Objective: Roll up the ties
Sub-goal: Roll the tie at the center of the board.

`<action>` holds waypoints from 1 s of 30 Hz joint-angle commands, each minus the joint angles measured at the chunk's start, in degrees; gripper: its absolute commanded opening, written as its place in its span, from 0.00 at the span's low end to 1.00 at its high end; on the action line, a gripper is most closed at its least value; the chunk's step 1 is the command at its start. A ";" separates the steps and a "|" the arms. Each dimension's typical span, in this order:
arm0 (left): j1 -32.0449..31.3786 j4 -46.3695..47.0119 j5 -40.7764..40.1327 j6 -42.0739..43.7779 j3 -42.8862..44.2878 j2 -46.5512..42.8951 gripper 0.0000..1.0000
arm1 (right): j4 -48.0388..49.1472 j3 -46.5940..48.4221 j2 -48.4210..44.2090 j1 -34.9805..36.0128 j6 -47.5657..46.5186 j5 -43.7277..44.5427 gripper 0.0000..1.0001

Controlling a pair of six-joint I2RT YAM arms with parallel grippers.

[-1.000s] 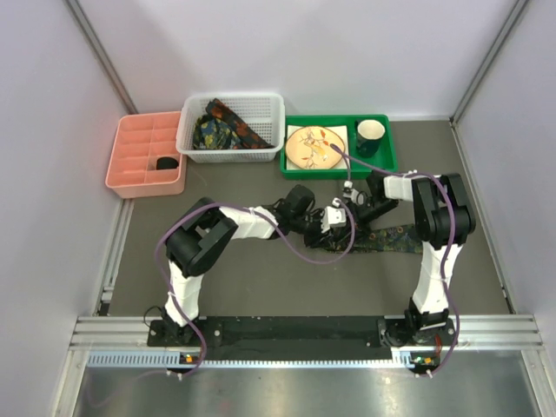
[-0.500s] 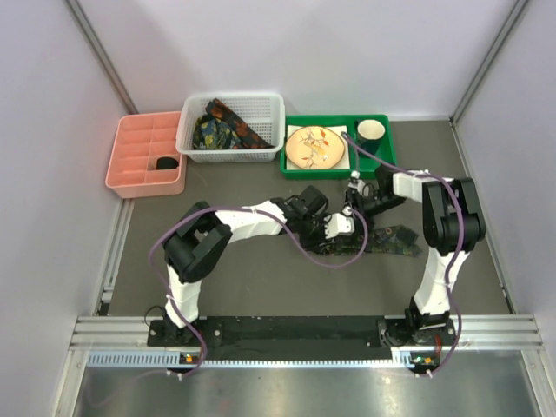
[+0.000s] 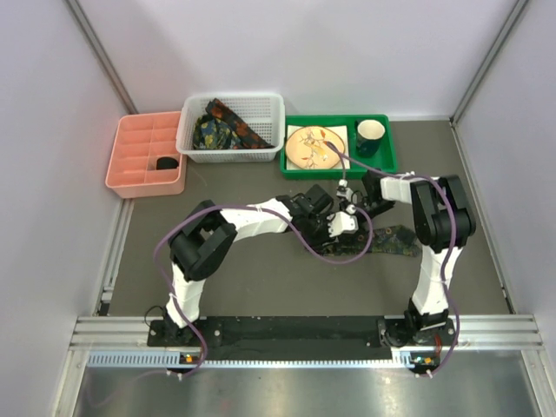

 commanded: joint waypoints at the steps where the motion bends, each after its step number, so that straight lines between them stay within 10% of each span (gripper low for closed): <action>1: 1.47 0.73 -1.53 0.11 -5.17 0.21 0.56 | 0.73 -1.15 1.87 -1.00 -2.96 7.02 0.00; 5: 5.43 12.59 10.66 -2.26 -12.28 -7.68 0.83 | 0.55 -2.03 2.31 -2.14 -3.05 9.39 0.00; 19: 6.05 41.44 22.82 -9.30 -16.00 -3.76 0.84 | 3.63 -2.48 2.48 -3.99 -1.03 16.69 0.00; 30: 3.15 17.30 14.84 1.94 -9.31 -1.90 0.31 | 5.82 -1.33 1.26 -3.81 0.99 9.58 0.03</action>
